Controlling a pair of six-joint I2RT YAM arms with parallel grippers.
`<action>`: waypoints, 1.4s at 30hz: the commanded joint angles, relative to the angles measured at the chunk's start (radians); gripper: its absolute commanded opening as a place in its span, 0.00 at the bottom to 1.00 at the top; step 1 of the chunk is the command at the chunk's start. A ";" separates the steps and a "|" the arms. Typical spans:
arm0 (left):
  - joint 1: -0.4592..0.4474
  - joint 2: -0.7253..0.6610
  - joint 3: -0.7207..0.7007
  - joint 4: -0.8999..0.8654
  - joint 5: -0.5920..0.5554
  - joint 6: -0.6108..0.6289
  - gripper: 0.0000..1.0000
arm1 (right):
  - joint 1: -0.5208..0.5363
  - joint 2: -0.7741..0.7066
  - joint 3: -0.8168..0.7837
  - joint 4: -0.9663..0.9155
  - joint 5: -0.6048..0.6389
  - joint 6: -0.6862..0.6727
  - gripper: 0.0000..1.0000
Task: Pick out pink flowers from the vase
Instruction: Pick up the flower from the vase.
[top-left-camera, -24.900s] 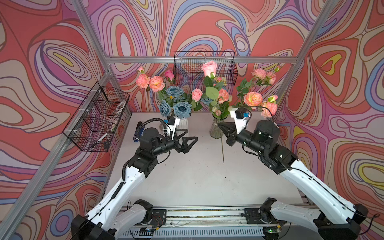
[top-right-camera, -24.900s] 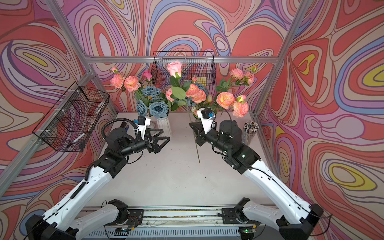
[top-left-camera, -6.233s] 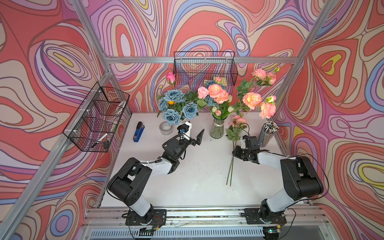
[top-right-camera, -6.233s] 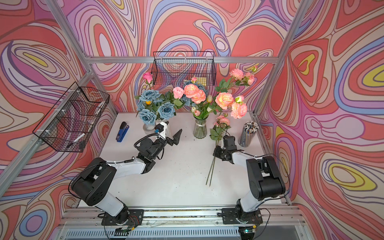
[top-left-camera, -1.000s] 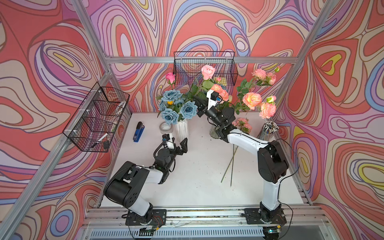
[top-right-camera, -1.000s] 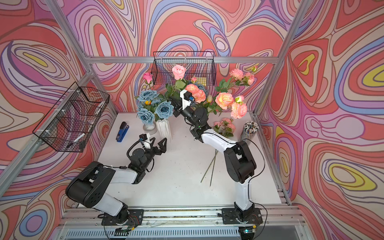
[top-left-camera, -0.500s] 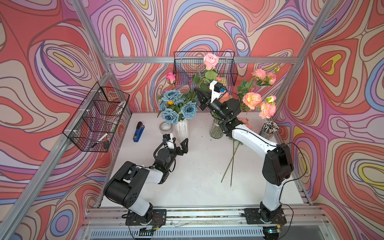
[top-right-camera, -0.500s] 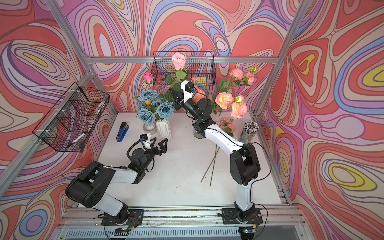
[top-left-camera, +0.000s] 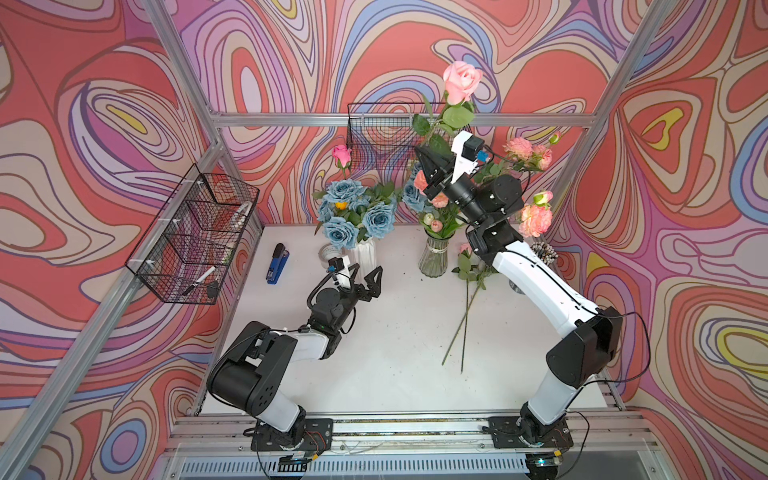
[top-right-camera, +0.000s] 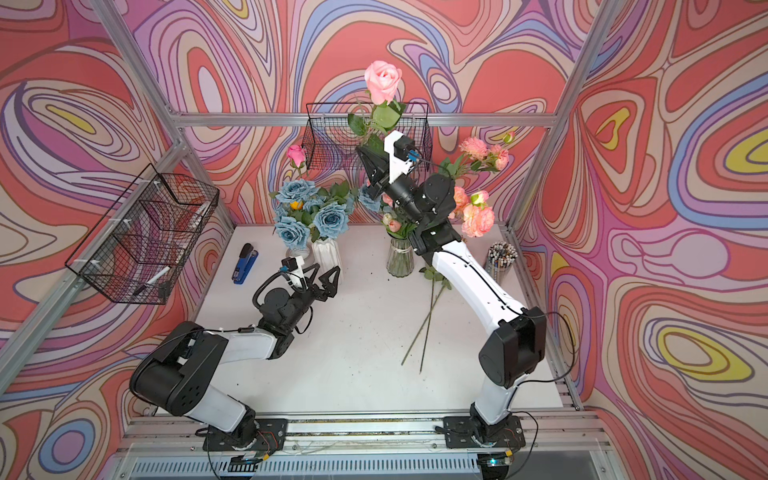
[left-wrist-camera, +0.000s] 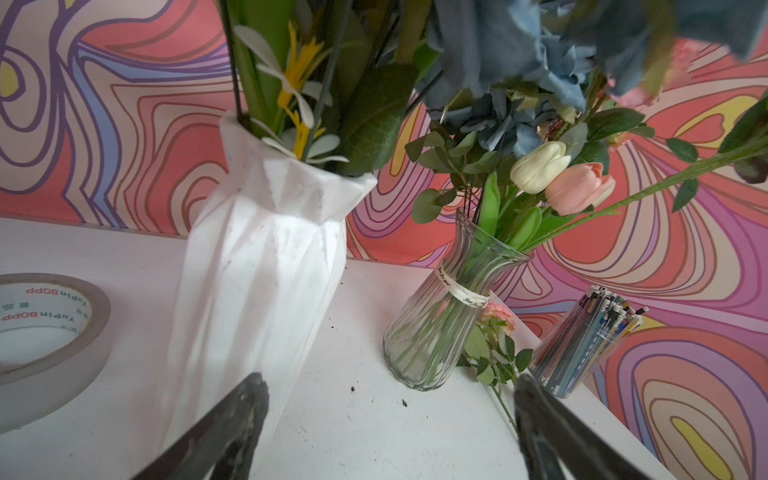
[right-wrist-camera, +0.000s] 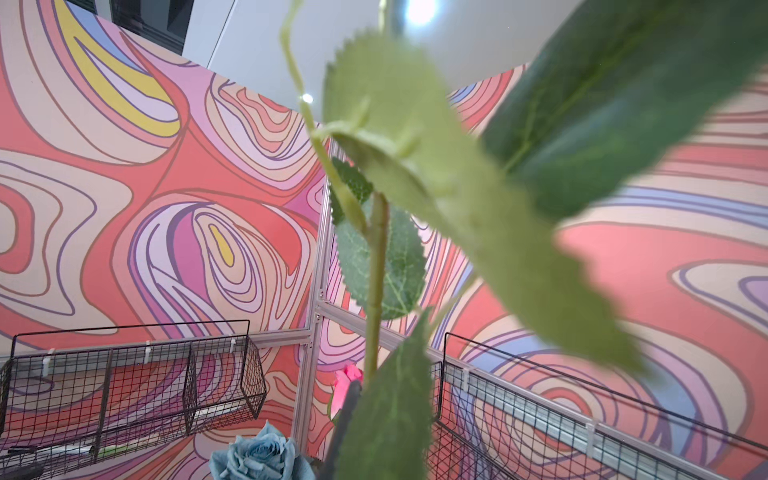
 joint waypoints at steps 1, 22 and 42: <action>-0.011 -0.028 0.053 0.010 0.039 -0.014 0.94 | -0.002 -0.046 0.045 -0.075 -0.010 -0.013 0.00; -0.130 -0.170 0.065 -0.119 0.148 0.112 0.98 | -0.007 -0.210 0.167 -0.441 -0.065 0.141 0.00; -0.279 -0.150 0.230 -0.142 0.322 0.142 0.98 | -0.007 -0.451 0.021 -0.754 0.033 0.171 0.00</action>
